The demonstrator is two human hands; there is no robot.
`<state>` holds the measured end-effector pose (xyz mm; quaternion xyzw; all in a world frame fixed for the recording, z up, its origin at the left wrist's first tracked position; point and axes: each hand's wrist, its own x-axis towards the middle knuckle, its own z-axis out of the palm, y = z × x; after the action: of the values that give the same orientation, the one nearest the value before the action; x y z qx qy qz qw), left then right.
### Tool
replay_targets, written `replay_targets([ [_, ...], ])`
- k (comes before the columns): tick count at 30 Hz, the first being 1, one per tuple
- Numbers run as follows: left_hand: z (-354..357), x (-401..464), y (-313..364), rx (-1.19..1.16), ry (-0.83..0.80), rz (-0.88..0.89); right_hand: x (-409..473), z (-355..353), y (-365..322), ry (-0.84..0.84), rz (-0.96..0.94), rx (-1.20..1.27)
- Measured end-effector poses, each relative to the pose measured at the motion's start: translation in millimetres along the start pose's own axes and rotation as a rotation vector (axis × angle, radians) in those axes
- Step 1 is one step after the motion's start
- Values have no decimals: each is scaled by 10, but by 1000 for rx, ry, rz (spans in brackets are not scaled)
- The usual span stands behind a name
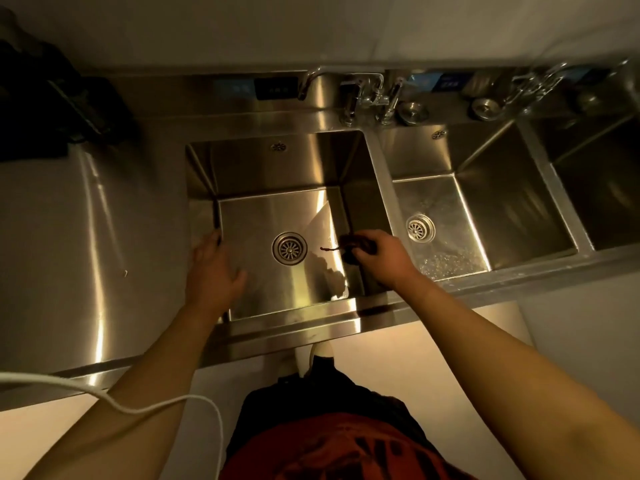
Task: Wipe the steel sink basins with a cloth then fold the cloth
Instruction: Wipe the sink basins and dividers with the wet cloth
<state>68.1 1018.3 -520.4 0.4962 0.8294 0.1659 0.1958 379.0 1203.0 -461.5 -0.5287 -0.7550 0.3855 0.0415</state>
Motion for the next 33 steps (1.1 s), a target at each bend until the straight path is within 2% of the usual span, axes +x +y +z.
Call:
replay_targets([
  [6, 70, -161, 510, -104, -17, 76, -247, -310, -9, 217, -44, 37],
  [9, 147, -175, 728, -150, -29, 92, -463, -332, 126, 304, -57, -50],
  [11, 219, -202, 843, -164, -64, 102, -620, -263, 295, 250, 1, -211],
  [14, 321, -281, 1023, -176, -124, 139, -893, -65, 581, 17, 90, -453],
  [15, 356, -297, 1085, -185, -145, 166, -957, -1, 652, -7, 95, -480],
  [19, 511, -363, 1350, -227, -238, 258, -973, 40, 711, 23, 74, -458],
  [24, 762, -489, 1762, -204, -323, 326, -980, -89, 916, 26, -76, -434],
  [27, 956, -544, 2022, -151, -322, 363, -964, -177, 1053, 29, -150, -443],
  [33, 1297, -674, 2614, -102, -279, 326, -942, -479, 1443, 11, -266, -350],
])
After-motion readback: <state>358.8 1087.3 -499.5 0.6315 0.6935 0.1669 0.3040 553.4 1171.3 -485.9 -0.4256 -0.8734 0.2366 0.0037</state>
